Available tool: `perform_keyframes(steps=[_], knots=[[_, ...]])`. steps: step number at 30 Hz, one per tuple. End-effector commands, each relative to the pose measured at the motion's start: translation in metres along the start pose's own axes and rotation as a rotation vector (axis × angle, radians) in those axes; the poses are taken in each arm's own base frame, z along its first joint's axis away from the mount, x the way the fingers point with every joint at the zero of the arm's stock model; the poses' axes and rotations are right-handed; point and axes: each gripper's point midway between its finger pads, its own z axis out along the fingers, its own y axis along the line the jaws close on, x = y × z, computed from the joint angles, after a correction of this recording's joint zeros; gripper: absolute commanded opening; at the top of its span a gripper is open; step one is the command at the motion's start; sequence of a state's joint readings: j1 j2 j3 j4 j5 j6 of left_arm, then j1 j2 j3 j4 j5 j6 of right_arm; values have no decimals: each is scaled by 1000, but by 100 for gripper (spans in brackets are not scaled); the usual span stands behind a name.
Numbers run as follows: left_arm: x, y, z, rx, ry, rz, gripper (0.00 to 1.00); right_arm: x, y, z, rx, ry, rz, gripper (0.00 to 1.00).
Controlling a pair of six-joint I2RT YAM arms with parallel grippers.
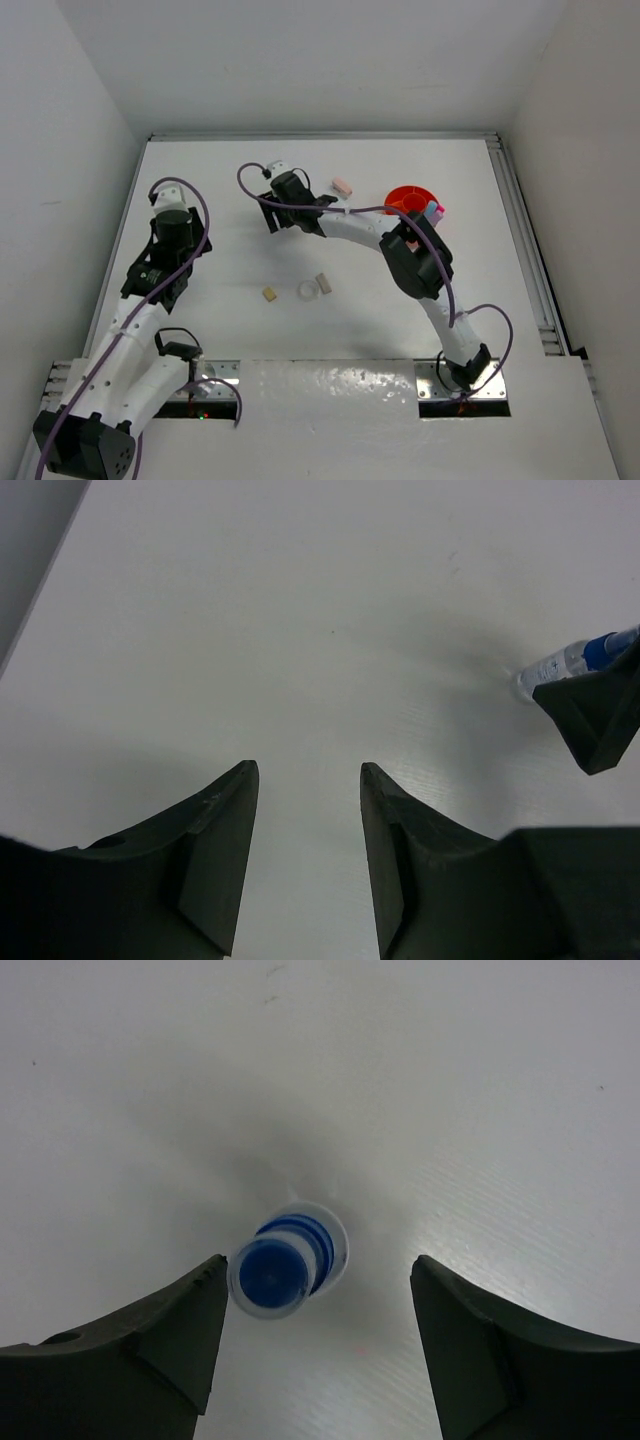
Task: Sort the stationery into containers
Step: Pick up the stationery from the center of the board, then place the stationery in the storage box.
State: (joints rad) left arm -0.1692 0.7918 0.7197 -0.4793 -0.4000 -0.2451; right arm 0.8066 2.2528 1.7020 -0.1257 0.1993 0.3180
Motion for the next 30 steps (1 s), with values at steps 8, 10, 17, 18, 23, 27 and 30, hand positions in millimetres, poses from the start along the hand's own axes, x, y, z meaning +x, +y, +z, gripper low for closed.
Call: perform_keyframes(steps=[8, 10, 17, 18, 23, 27, 30], knots=[[-4, 0, 3, 9, -30, -11, 44, -41, 17, 18, -24, -178, 74, 57], [-4, 1, 4, 7, -31, -6, 44, -42, 19, 20, -26, -178, 87, 43], [-4, -4, 6, 30, -30, -1, 44, -78, 15, -27, -9, -267, 74, 0], [-2, -5, 6, 35, -25, -1, 44, -80, 16, -38, -18, -274, 64, 0], [6, -16, 8, 99, -10, 3, 44, -130, -16, -143, -42, -400, 41, 0], [15, -30, 10, 190, 4, 36, 44, -112, -100, -208, 108, -374, 63, 0], [28, -39, 12, 247, 32, 51, 44, -69, -169, -237, 338, -265, 78, 0]])
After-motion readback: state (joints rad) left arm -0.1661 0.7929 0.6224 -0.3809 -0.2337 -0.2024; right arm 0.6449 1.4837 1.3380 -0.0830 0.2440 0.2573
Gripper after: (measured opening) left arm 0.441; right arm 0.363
